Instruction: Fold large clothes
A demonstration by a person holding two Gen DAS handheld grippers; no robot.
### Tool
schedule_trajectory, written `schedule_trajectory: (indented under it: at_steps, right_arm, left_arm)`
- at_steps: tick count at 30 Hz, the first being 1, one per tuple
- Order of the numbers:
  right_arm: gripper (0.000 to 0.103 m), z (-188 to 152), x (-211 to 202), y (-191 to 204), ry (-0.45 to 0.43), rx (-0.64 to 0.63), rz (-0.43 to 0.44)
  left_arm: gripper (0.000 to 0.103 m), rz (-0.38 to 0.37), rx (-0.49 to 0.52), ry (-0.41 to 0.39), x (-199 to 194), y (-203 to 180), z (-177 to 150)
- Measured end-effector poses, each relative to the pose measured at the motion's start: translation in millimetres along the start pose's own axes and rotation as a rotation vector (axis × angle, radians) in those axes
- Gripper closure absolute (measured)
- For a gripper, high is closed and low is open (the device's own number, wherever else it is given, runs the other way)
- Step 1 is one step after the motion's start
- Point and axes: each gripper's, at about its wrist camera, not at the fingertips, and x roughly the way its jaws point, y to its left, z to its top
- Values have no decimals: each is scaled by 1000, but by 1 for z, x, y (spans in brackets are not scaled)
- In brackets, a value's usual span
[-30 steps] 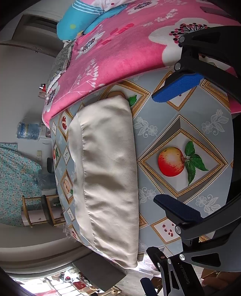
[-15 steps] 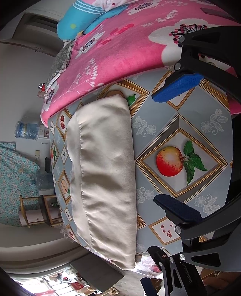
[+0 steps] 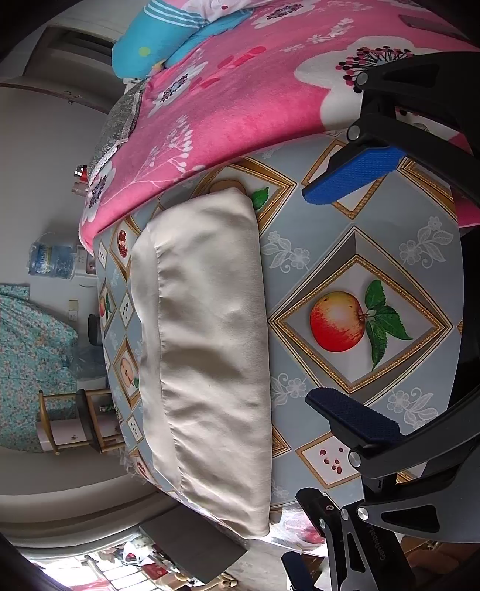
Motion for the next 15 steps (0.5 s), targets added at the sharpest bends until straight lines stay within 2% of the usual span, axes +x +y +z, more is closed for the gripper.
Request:
schedule_trajectory:
  at_steps: [15]
  right_arm:
    - [6, -1, 3, -1, 7, 0, -1]
  left_arm:
    - [7, -1, -1, 1, 0, 1, -1]
